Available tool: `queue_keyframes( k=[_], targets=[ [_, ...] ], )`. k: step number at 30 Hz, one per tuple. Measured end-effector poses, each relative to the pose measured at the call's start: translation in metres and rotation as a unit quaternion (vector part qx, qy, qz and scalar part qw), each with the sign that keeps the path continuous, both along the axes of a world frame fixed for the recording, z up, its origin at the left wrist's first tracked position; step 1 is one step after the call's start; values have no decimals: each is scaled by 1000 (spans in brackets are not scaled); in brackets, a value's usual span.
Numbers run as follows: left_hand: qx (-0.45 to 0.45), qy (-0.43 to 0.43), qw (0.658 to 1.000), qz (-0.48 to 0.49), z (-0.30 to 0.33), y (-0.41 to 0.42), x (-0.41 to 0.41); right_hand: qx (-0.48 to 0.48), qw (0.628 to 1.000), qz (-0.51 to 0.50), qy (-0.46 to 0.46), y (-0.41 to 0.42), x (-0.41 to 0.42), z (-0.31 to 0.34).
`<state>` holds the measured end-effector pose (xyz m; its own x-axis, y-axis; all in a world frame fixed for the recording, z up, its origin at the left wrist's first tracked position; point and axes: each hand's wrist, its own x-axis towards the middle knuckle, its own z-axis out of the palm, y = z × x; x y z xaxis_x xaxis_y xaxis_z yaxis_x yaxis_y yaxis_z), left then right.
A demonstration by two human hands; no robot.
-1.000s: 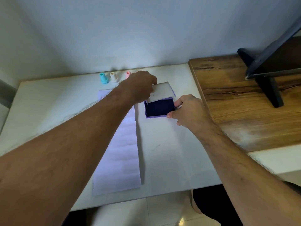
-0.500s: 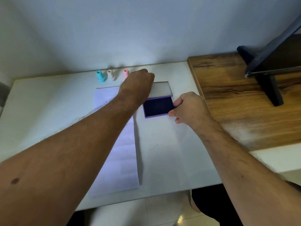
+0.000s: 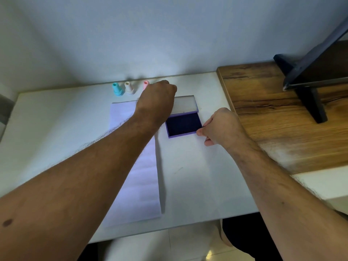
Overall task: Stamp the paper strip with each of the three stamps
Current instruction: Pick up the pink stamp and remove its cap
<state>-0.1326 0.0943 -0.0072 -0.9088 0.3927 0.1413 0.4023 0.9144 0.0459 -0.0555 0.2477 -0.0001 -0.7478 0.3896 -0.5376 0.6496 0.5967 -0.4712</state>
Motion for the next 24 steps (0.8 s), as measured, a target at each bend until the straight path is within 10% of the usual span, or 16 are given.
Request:
queue_keyframes(
  k=[10,24],
  targets=[
    [205,74,974,60,11,-37,3,35,985,46,165,-18,8,27],
    [83,-28,986,141,21,-42,-18,-69,970,76,219,-38,7,20]
  ],
)
